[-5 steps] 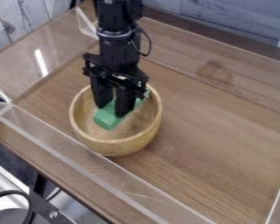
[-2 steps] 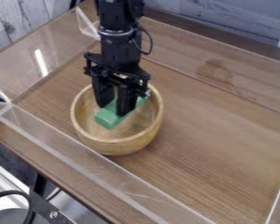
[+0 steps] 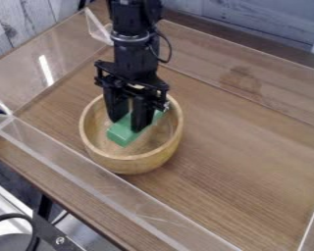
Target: Put the green block in the brown bowl
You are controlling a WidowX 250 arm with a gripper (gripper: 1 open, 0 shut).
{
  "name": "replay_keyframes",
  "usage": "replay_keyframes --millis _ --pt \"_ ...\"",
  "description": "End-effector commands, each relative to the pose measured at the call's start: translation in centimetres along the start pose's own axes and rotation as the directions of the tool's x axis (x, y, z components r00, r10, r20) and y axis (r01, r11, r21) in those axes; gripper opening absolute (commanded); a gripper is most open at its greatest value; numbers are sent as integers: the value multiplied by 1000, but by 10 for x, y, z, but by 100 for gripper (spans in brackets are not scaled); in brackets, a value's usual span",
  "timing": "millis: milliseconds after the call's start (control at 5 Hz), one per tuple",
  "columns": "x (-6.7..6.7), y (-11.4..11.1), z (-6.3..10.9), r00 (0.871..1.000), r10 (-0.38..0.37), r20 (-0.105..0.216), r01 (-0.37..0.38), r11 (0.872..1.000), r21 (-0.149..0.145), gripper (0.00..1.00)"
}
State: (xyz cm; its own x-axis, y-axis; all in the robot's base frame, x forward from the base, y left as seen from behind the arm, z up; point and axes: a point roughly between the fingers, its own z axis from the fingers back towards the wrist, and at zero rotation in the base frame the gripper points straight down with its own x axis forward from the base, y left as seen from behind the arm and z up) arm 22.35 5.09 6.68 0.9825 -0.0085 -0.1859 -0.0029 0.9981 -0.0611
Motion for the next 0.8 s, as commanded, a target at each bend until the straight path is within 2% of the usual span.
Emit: replay_keyframes --millis 0,400,600 --pt "11 0 14 998 -6 56 5 1000 12 0" --pt "13 -3 13 999 -7 50 7 1000 6 0" --pt "12 -5 18 999 -7 51 6 1000 3 100"
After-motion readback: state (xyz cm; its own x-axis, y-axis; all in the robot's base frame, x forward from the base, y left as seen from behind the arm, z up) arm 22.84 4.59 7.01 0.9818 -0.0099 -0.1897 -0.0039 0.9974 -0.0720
